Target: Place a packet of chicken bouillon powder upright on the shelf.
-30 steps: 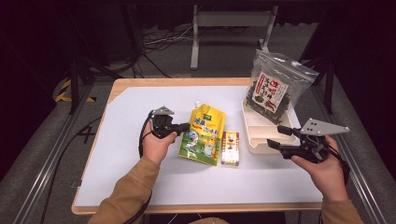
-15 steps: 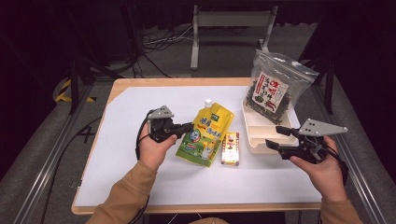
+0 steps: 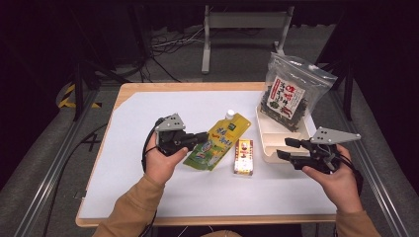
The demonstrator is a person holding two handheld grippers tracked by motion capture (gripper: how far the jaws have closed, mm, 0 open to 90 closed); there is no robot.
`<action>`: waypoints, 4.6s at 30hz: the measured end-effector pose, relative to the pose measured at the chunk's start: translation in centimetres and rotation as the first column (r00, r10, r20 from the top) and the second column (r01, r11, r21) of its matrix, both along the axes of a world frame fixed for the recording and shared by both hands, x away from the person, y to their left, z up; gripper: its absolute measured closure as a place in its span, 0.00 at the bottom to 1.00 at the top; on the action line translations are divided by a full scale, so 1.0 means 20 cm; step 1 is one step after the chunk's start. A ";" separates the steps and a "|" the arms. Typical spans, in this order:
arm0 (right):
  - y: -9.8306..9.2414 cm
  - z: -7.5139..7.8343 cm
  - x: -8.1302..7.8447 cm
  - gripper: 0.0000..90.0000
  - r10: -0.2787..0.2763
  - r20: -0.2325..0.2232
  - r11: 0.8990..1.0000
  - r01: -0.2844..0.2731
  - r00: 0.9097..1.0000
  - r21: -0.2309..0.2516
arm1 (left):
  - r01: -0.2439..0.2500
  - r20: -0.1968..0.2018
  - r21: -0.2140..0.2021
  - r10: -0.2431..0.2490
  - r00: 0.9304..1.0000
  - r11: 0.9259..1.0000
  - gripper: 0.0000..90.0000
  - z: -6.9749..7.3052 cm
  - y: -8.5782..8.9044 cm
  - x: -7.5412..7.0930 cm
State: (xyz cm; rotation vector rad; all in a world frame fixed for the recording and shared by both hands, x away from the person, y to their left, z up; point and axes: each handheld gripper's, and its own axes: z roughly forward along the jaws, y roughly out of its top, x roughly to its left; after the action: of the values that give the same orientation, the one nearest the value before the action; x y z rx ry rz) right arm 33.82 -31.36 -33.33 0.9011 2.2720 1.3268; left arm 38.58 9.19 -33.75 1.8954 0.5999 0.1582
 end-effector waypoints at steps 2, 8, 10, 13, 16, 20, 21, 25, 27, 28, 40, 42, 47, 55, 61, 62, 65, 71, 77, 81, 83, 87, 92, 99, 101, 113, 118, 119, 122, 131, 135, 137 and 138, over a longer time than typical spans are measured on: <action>0.01 -0.01 0.01 0.50 0.008 -0.005 1.000 -0.008 1.000 0.001 | 0.002 0.004 -0.005 -0.002 1.000 1.000 1.00 0.01 0.01 -0.01; 0.05 -0.04 0.03 0.49 0.030 -0.017 1.000 -0.029 0.999 0.012 | 0.021 0.035 -0.033 -0.019 0.999 0.999 1.00 0.05 0.02 -0.05; 0.07 -0.05 0.04 0.48 0.036 -0.023 0.999 -0.035 0.999 0.026 | 0.034 0.053 -0.036 -0.032 0.998 0.999 1.00 0.07 0.02 -0.07; 0.10 -0.07 0.05 0.48 0.050 -0.029 0.997 -0.048 0.998 0.053 | 0.046 0.066 -0.053 -0.042 0.997 0.998 1.00 0.10 0.01 -0.10; 0.15 -0.09 0.06 0.46 0.058 -0.029 0.995 -0.055 0.998 0.088 | 0.071 0.079 -0.062 -0.066 0.995 0.996 1.00 0.11 0.01 -0.13; 0.19 -0.12 0.08 0.43 0.071 -0.046 0.989 -0.064 0.996 0.137 | 0.094 0.086 -0.079 -0.087 0.992 0.992 1.00 0.13 -0.01 -0.16; 0.21 -0.14 0.09 0.42 0.074 -0.054 0.986 -0.065 0.996 0.151 | 0.098 0.091 -0.084 -0.090 0.992 0.992 1.00 0.14 -0.01 -0.17; 0.24 -0.19 0.11 0.41 0.091 -0.087 0.977 -0.072 0.992 0.199 | 0.131 0.104 -0.092 -0.121 0.987 0.987 1.00 0.16 -0.03 -0.21; 0.25 -0.20 0.12 0.40 0.099 -0.091 0.976 -0.079 0.991 0.201 | 0.137 0.106 -0.096 -0.126 0.986 0.986 1.00 0.16 -0.04 -0.21; 0.26 -0.21 0.12 0.39 0.110 -0.093 0.973 -0.088 0.990 0.214 | 0.147 0.106 -0.098 -0.137 0.985 0.984 1.00 0.16 -0.04 -0.22; 0.31 -0.25 0.13 0.37 0.247 -0.098 0.896 -0.188 0.964 0.403 | 0.194 0.105 -0.109 -0.183 0.977 0.975 1.00 0.14 -0.09 -0.23; 0.30 -0.24 0.13 0.42 0.246 -0.090 0.885 -0.186 0.965 0.426 | 0.194 0.106 -0.118 -0.182 0.978 0.974 1.00 0.14 -0.09 -0.23; 0.26 -0.21 0.11 0.59 0.242 -0.079 0.882 -0.185 0.967 0.434 | 0.191 0.102 -0.105 -0.180 0.978 0.976 1.00 0.13 -0.10 -0.22; 0.22 -0.15 0.08 0.77 0.236 -0.031 0.891 -0.204 0.971 0.407 | 0.181 0.090 -0.110 -0.171 0.981 0.977 1.00 0.12 -0.09 -0.21; 0.22 -0.10 0.06 0.86 0.230 0.007 0.911 -0.218 0.973 0.349 | 0.177 0.102 -0.101 -0.167 0.981 0.979 1.00 0.12 -0.09 -0.21; 0.22 -0.09 0.05 0.88 0.231 0.014 0.913 -0.222 0.973 0.342 | 0.176 0.105 -0.099 -0.166 0.981 0.979 1.00 0.12 -0.09 -0.21; 0.22 -0.07 0.03 0.91 0.235 0.036 0.919 -0.234 0.971 0.317 | 0.180 0.110 -0.102 -0.169 0.979 0.978 1.00 0.12 -0.08 -0.20; 0.21 -0.03 0.01 0.92 0.242 0.062 0.927 -0.250 0.968 0.281 | 0.190 0.111 -0.105 -0.179 0.978 0.976 1.00 0.12 -0.08 -0.21; 0.21 0.03 -0.02 0.93 0.254 0.095 0.935 -0.270 0.962 0.230 | 0.198 0.116 -0.100 -0.186 0.976 0.975 0.96 0.11 -0.07 -0.20; 0.22 0.08 -0.05 0.93 0.258 0.117 0.949 -0.274 0.959 0.156 | 0.194 0.138 -0.103 -0.179 0.974 0.976 0.85 0.12 -0.06 -0.21; 0.21 0.10 -0.06 0.94 0.252 0.124 0.955 -0.268 0.960 0.131 | 0.193 0.150 -0.105 -0.177 0.973 0.975 0.81 0.13 -0.05 -0.21; 0.20 0.14 -0.08 0.94 0.246 0.133 0.958 -0.262 0.960 0.120 | 0.200 0.167 -0.099 -0.182 0.969 0.975 0.78 0.14 -0.03 -0.21; 0.15 0.21 -0.11 0.94 0.209 0.150 0.970 -0.224 0.966 0.091 | 0.218 0.184 -0.096 -0.198 0.963 0.971 0.74 0.13 -0.02 -0.21; 0.08 0.33 -0.11 0.94 0.150 0.143 0.987 -0.156 0.978 0.032 | 0.233 0.179 -0.093 -0.214 0.960 0.968 0.71 0.12 -0.02 -0.20; 0.07 0.37 -0.10 0.94 0.132 0.140 0.991 -0.135 0.981 0.015 | 0.226 0.176 -0.090 -0.208 0.962 0.970 0.70 0.12 -0.02 -0.20; 0.03 0.49 -0.05 0.94 0.077 0.130 0.996 -0.070 0.989 -0.060 | 0.173 0.127 -0.104 -0.159 0.979 0.979 0.61 0.09 0.04 -0.13; 0.02 0.52 -0.02 0.94 0.061 0.125 0.995 -0.051 0.990 -0.081 | 0.160 0.108 -0.111 -0.148 0.983 0.981 0.61 0.08 0.06 -0.12; 0.02 0.53 0.00 0.94 0.053 0.123 0.995 -0.042 0.991 -0.092 | 0.157 0.104 -0.109 -0.146 0.984 0.982 0.61 0.07 0.07 -0.11; 0.01 0.54 0.01 0.94 0.043 0.118 0.994 -0.031 0.992 -0.102 | 0.151 0.101 -0.108 -0.140 0.985 0.983 0.61 0.07 0.07 -0.11; -0.02 0.56 0.09 0.94 0.003 0.108 0.991 0.012 0.994 -0.132 | 0.138 0.091 -0.112 -0.128 0.988 0.984 0.61 0.07 0.09 -0.09; -0.04 0.56 0.11 0.94 -0.012 0.104 0.989 0.028 0.995 -0.147 | 0.133 0.087 -0.113 -0.124 0.988 0.985 0.61 0.06 0.09 -0.09; -0.05 0.56 0.13 0.94 -0.018 0.099 0.987 0.033 0.995 -0.155 | 0.133 0.087 -0.111 -0.124 0.988 0.985 0.61 0.06 0.09 -0.09; -0.05 0.56 0.13 0.94 -0.020 0.097 0.987 0.036 0.995 -0.159 | 0.132 0.088 -0.109 -0.123 0.989 0.985 0.61 0.06 0.09 -0.09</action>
State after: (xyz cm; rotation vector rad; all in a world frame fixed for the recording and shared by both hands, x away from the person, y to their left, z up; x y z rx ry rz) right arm 36.46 -32.44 -22.06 0.7952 2.2471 1.1312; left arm 36.84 11.04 -32.52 1.8008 0.4226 0.1139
